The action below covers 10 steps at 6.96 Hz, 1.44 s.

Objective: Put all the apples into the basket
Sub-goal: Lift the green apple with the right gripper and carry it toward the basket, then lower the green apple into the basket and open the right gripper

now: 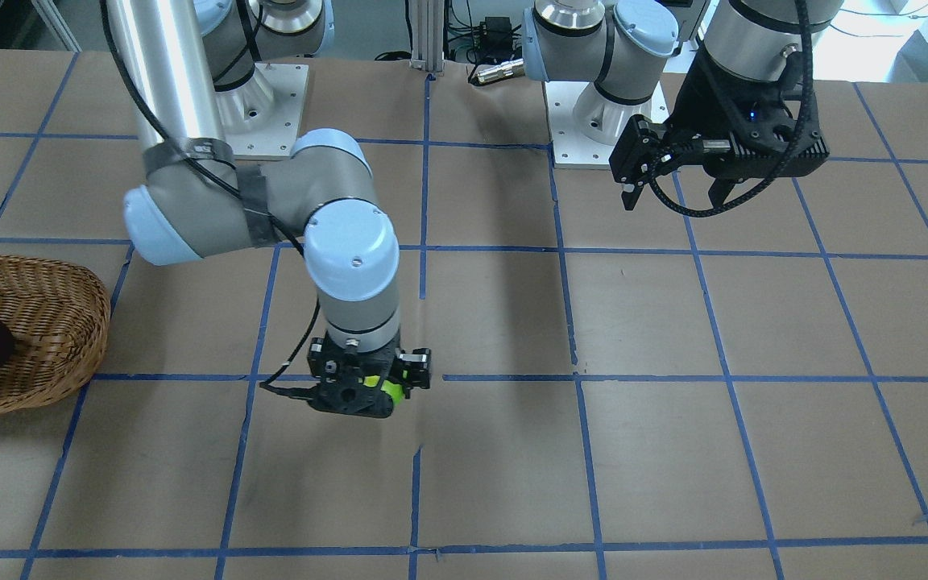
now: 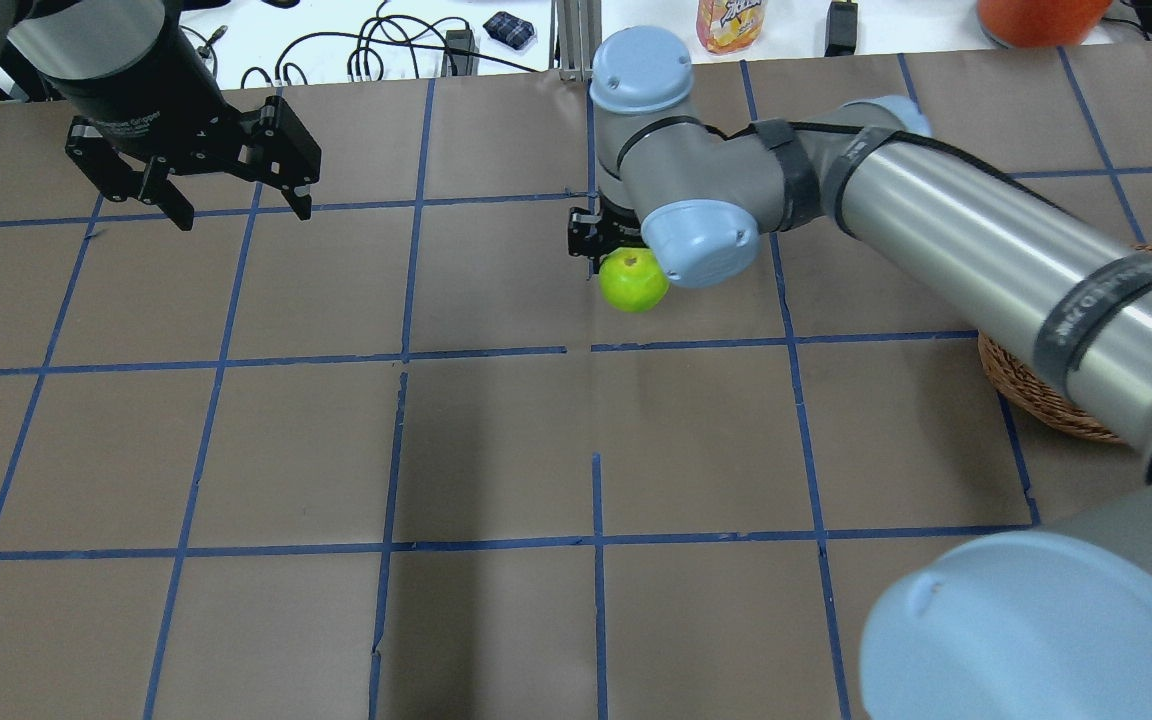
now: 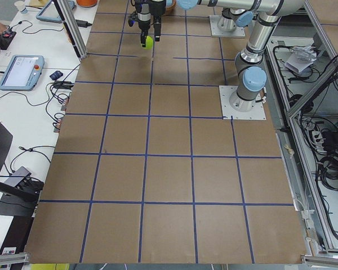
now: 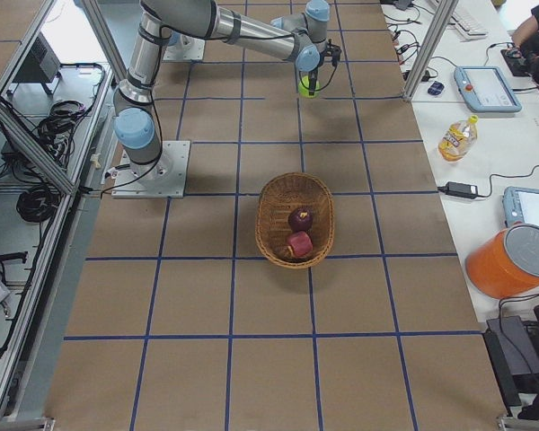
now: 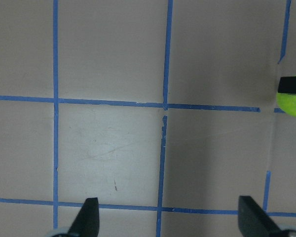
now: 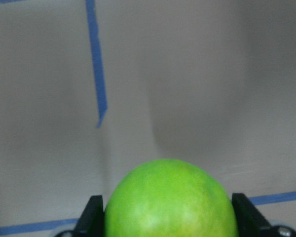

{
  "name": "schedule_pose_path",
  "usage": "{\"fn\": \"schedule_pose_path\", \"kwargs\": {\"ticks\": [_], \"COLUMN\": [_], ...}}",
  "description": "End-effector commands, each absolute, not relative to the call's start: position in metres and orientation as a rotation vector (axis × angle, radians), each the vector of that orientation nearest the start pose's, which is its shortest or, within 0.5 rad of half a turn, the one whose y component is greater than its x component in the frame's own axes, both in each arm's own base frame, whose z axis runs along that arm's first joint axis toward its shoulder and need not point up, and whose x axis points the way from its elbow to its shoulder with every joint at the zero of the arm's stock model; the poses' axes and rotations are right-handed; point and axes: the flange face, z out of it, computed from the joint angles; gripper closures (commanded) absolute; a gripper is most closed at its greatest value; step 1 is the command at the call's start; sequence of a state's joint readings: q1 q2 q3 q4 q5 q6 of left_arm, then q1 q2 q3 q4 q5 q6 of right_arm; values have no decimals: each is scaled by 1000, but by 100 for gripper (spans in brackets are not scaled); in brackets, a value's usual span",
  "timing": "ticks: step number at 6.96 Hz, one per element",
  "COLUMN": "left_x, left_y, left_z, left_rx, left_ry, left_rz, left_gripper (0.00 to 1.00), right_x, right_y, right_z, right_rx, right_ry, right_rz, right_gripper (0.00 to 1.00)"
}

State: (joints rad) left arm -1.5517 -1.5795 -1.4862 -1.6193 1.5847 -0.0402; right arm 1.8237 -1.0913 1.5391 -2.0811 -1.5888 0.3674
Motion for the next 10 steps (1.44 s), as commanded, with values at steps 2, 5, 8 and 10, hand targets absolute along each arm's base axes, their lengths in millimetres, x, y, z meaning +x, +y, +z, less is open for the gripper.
{"fn": "schedule_pose_path", "kwargs": {"ticks": [2, 5, 8, 10], "left_x": [-124, -125, -125, -125], "left_y": [-499, -500, -500, -500], "left_z": [517, 515, 515, 514], "left_rx": [-91, -101, -101, -101], "left_ry": [3127, 3128, 3128, 3128], "left_rz": [-34, -27, -29, -27], "left_gripper": [0, 0, 0, 0], "right_x": [91, -103, -168, -164], "right_y": [-601, -573, -537, -532], "right_z": [321, 302, 268, 258], "right_rx": [21, -204, -267, -319], "right_ry": [3170, 3178, 3167, 3174], "right_rz": [-78, -68, -48, -90], "right_gripper": [48, 55, 54, 0]}}
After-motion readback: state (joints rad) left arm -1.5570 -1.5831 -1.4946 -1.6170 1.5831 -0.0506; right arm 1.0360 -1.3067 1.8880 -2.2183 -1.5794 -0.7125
